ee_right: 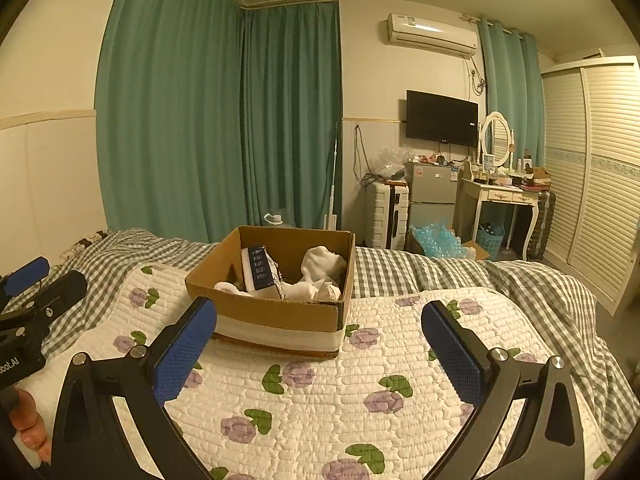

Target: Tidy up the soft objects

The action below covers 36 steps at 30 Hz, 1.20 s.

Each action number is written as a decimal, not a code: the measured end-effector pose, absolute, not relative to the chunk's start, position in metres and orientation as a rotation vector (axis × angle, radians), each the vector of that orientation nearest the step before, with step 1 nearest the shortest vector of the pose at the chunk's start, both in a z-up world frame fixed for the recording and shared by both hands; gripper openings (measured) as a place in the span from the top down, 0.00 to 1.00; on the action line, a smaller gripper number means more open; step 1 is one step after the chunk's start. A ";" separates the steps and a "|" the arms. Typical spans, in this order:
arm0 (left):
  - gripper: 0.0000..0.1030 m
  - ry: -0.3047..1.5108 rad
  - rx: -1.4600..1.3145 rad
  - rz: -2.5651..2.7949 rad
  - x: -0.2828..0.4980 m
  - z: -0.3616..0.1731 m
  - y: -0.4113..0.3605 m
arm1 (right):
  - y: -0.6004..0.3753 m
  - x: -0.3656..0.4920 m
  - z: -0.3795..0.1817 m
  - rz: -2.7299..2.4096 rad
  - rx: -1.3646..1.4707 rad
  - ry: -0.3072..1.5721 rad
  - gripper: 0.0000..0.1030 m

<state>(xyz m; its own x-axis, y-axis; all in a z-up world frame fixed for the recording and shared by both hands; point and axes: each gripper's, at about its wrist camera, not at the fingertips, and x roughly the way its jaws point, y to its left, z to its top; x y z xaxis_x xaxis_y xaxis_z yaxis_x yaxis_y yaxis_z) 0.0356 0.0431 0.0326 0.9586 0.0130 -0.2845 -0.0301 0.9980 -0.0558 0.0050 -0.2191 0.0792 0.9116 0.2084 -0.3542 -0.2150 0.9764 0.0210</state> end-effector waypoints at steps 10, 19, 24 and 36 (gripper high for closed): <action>0.09 0.275 -0.041 0.022 0.035 0.031 0.042 | -0.219 0.005 0.077 0.210 -0.025 0.367 0.00; 0.09 0.266 -0.023 0.025 0.033 0.030 0.040 | -0.218 0.006 0.077 0.211 -0.025 0.369 0.00; 0.09 0.264 -0.019 0.024 0.032 0.031 0.040 | -0.218 0.006 0.075 0.211 -0.025 0.371 0.00; 0.09 0.273 -0.009 0.029 0.032 0.030 0.039 | -0.218 0.006 0.076 0.211 -0.026 0.372 0.00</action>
